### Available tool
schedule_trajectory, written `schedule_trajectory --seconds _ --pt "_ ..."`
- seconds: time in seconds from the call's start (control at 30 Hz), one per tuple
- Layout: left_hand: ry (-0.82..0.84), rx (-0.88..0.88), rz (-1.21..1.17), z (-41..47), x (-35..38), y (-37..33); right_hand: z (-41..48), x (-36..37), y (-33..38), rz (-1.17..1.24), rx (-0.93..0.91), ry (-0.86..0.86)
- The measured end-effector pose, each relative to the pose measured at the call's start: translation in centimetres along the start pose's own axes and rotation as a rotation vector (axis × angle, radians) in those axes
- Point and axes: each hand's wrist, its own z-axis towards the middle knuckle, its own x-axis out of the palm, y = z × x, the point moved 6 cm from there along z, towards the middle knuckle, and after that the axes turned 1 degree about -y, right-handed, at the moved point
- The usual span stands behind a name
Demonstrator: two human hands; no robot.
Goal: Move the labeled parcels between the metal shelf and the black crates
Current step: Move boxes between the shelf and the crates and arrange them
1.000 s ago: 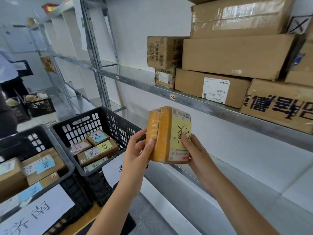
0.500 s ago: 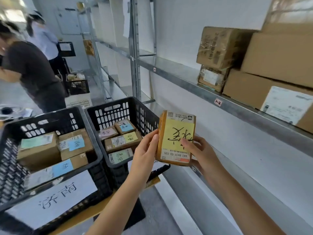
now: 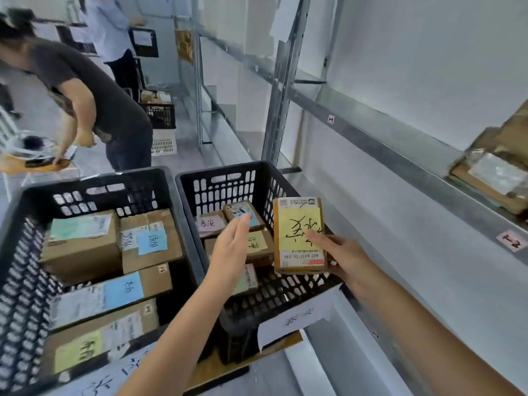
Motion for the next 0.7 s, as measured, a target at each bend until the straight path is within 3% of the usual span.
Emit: schedule_trajectory --seconds 0.5,0.7 --pt "-0.073 -0.090 0.083 10.6 -2.3 5.2 12.0 2.1 -9.5 -0.318 0.701 0.207" --pt "-0.105 -0.120 0.048 13.8 -1.5 6.3 16.5 3.8 -13.1 -0.341 0.778 0.261"
